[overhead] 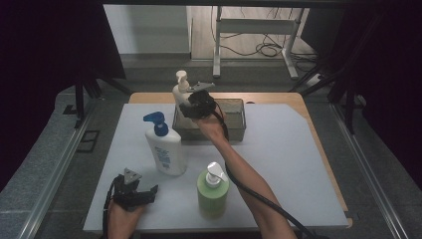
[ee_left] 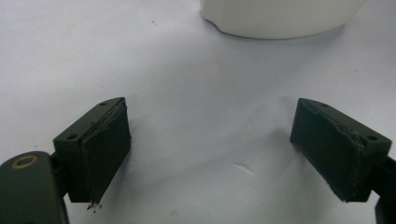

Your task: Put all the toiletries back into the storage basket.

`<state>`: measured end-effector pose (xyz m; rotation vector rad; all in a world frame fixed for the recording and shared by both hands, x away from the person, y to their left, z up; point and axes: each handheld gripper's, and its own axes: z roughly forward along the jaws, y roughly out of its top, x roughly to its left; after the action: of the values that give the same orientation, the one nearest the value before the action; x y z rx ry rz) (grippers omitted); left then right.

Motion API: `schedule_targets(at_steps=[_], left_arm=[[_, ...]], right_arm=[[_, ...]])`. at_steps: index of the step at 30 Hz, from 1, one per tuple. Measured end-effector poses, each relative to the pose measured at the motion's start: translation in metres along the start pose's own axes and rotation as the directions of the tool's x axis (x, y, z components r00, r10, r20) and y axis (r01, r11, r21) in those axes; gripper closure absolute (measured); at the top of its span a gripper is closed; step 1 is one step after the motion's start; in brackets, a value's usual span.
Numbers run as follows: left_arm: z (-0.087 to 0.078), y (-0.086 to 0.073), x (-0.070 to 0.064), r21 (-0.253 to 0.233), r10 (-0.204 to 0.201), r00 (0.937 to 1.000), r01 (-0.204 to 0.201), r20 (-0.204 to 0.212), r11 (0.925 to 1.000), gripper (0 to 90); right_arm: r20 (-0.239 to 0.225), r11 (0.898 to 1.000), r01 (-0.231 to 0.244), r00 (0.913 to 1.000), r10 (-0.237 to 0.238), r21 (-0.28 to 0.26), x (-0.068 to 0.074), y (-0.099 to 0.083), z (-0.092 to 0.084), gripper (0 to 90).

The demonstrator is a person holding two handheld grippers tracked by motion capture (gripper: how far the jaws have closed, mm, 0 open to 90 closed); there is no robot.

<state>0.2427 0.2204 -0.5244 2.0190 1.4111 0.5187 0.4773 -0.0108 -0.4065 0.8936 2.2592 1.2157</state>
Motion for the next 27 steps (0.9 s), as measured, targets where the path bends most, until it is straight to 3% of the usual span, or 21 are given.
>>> schedule_targets(at_steps=[27], left_arm=[[0.0,0.0,0.0,0.001,0.001,1.0,-0.001,0.0,1.0,11.5]], right_arm=[[-0.014,0.996,-0.06,0.998,0.061,0.063,-0.001,-0.023,0.012,38.4]])
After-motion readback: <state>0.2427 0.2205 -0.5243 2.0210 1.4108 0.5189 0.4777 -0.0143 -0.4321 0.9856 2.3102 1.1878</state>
